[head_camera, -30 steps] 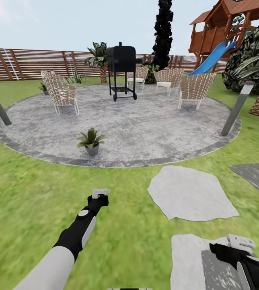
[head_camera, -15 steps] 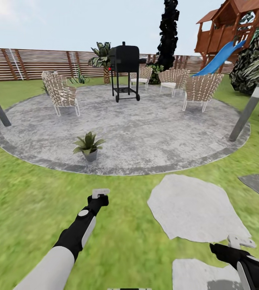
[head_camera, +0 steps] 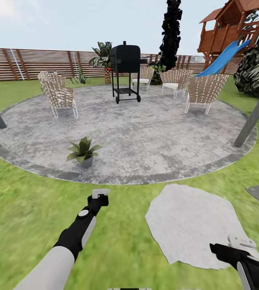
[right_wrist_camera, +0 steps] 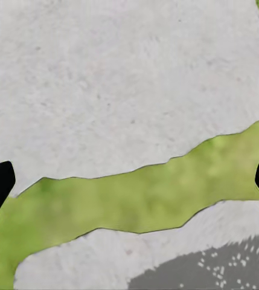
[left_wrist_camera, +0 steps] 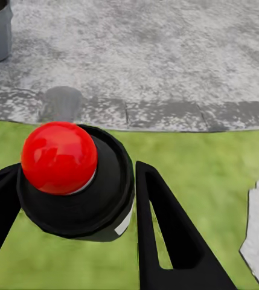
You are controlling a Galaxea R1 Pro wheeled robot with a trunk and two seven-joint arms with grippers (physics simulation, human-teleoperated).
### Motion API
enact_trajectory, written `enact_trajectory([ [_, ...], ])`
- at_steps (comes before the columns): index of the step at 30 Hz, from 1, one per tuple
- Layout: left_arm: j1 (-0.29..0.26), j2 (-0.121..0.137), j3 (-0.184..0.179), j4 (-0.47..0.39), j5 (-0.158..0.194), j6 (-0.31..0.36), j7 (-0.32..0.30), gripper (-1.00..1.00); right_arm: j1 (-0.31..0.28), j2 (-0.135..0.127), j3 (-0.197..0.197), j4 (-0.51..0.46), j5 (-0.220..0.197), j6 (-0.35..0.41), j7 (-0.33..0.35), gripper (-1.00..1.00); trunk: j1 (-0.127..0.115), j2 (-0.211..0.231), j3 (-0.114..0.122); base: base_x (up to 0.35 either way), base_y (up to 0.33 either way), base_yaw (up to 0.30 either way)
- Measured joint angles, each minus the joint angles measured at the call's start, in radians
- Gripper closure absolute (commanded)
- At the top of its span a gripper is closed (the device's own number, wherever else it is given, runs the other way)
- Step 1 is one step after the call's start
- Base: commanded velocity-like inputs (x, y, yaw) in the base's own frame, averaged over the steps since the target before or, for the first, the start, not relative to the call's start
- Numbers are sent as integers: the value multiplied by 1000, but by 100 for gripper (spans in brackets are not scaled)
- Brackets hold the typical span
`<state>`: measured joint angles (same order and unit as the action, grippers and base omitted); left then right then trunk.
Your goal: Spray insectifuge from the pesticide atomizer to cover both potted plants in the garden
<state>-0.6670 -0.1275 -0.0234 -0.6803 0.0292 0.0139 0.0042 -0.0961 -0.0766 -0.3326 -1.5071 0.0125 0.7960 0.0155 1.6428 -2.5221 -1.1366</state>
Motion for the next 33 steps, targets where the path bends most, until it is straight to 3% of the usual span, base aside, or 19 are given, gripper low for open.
enact_trajectory([
  [21,0,0,0,0,0,0,0,100,0,0,0,0,0,0,0,-100,0,0,0,338,-124,2],
  [33,0,0,0,0,0,0,0,100,0,0,0,0,0,0,0,-100,0,0,0,338,-124,138],
])
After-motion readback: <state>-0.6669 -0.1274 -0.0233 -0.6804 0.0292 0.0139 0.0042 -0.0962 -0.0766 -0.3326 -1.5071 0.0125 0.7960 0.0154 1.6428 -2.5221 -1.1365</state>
